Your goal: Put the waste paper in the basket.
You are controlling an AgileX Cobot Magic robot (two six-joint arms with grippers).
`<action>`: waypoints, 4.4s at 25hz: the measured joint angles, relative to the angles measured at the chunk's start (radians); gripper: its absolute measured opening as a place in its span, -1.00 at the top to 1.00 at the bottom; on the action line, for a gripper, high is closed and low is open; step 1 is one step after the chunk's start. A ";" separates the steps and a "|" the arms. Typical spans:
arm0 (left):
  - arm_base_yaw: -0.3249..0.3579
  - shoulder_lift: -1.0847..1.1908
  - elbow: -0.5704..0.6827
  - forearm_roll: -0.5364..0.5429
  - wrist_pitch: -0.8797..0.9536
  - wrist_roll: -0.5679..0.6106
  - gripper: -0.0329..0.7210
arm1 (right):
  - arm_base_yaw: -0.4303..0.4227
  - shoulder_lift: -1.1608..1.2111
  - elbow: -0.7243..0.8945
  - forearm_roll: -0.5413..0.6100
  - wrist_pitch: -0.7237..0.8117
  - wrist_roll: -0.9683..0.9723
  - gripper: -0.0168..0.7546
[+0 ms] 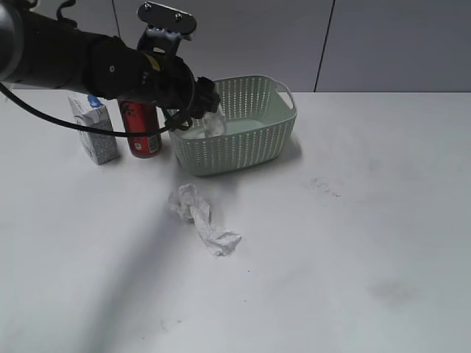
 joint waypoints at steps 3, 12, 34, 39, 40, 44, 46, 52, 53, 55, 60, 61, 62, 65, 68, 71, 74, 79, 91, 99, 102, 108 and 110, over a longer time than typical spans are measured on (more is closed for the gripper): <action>0.000 -0.008 0.000 0.000 0.020 0.000 -0.76 | 0.000 0.000 0.000 0.000 0.000 0.000 -0.52; 0.000 -0.170 -0.092 0.000 0.328 0.000 -0.65 | 0.000 0.000 0.000 0.000 0.000 0.000 -0.52; -0.190 -0.183 0.138 0.022 0.497 -0.073 -0.63 | 0.000 0.000 0.000 0.000 0.000 0.000 -0.52; -0.191 -0.081 0.139 0.033 0.461 -0.073 -0.63 | 0.000 0.000 0.000 0.000 0.000 0.000 -0.52; -0.191 -0.062 0.139 0.033 0.459 -0.073 -0.63 | 0.000 0.000 0.000 0.000 0.000 0.000 -0.52; -0.191 -0.005 0.139 0.034 0.456 -0.073 -0.63 | 0.000 0.000 0.000 0.000 0.000 0.000 -0.52; -0.191 0.017 0.139 0.034 0.457 -0.073 -0.62 | 0.000 0.000 0.000 0.000 0.000 0.000 -0.52; -0.191 0.026 0.135 0.040 0.491 -0.073 -0.23 | 0.000 0.000 0.000 0.000 0.000 0.000 -0.52; -0.191 0.026 0.130 0.040 0.511 -0.073 -0.04 | 0.000 0.000 0.000 0.000 0.000 0.000 -0.52; -0.191 0.025 0.122 0.040 0.552 -0.073 0.42 | 0.000 0.000 0.000 0.000 0.000 0.000 -0.52; -0.191 -0.016 0.063 0.035 0.701 -0.073 0.85 | 0.000 0.000 0.000 0.000 0.000 0.000 -0.52; -0.191 -0.040 0.036 0.034 0.730 -0.074 0.85 | 0.000 0.000 0.000 0.000 0.000 0.000 -0.52; -0.191 -0.068 0.006 0.033 0.751 -0.074 0.85 | 0.000 0.000 0.000 0.000 0.000 0.000 -0.52; -0.191 -0.149 -0.100 0.038 0.781 -0.074 0.85 | 0.000 0.000 0.000 0.000 0.000 0.000 -0.52; -0.191 -0.202 -0.201 0.076 0.709 -0.074 0.85 | 0.000 0.000 0.000 0.000 0.000 0.000 -0.52; -0.191 -0.215 -0.241 0.163 0.516 -0.075 0.86 | 0.000 0.000 0.000 0.000 0.000 0.000 -0.52; -0.186 -0.181 -0.242 0.228 0.327 -0.074 0.86 | 0.000 0.000 0.000 0.000 0.000 0.000 -0.52; -0.162 -0.038 -0.242 0.253 0.204 -0.075 0.86 | 0.000 0.000 0.000 0.000 0.001 0.000 -0.52; -0.110 0.088 -0.241 0.190 0.202 -0.076 -0.72 | 0.000 0.000 0.000 0.000 0.001 0.000 -0.52; -0.055 -0.024 -0.334 0.190 0.466 -0.075 -0.69 | 0.000 0.000 0.000 0.000 0.001 0.000 -0.52; 0.017 -0.042 -0.439 0.182 0.710 -0.076 -0.65 | 0.000 0.000 0.000 0.000 0.001 0.000 -0.52; 0.179 -0.057 -0.588 0.113 1.114 -0.085 -0.65 | 0.000 0.000 0.000 0.000 0.001 0.000 -0.52; 0.233 -0.060 -0.596 0.093 1.174 -0.104 -0.65 | 0.000 0.000 0.000 0.000 0.001 0.000 -0.52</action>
